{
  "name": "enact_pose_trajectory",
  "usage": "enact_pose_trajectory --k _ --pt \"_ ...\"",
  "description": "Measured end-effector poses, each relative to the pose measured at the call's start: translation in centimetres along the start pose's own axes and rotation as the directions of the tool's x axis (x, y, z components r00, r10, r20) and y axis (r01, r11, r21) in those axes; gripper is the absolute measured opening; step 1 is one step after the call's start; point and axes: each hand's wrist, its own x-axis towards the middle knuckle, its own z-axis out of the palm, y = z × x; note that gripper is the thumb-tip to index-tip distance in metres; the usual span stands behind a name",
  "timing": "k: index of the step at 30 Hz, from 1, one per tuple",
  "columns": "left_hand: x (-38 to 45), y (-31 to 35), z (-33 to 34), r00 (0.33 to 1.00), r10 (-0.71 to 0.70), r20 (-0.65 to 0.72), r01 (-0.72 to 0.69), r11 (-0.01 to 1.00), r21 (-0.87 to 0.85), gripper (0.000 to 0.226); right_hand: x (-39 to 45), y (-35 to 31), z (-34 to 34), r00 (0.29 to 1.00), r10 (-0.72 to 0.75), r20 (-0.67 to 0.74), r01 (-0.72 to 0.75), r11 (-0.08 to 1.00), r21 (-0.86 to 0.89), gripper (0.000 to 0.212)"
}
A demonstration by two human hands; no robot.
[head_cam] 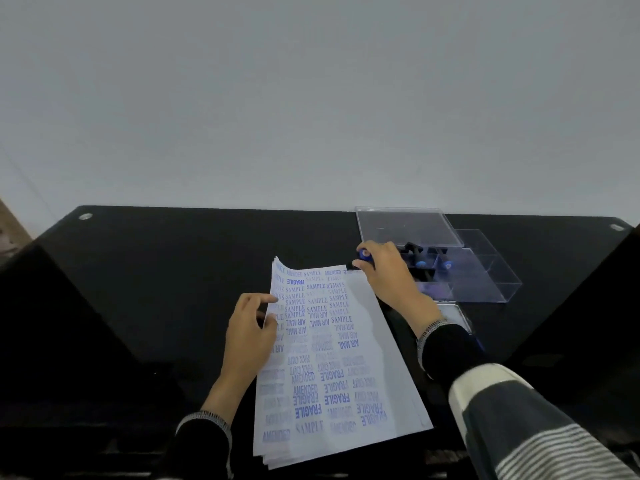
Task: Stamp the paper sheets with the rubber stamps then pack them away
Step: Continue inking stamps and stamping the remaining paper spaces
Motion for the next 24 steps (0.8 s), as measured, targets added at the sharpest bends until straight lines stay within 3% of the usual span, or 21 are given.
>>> enact_pose_trajectory --k 8,14,24 --pt "0.2 -0.2 0.3 0.999 -0.017 0.035 0.014 0.996 0.085 0.025 1.6 0.8 0.9 0.995 0.065 0.079 -0.057 0.994 -0.096 0.016" --pt "0.2 -0.2 0.5 0.999 -0.024 0.026 0.022 0.995 0.099 0.026 1.3 0.4 0.4 0.998 0.014 0.063 -0.007 0.995 -0.101 0.01" --pt "0.4 -0.5 0.6 0.999 -0.03 0.016 0.028 0.994 0.11 0.026 1.3 0.4 0.6 0.991 0.057 0.125 -0.026 0.971 -0.237 0.018"
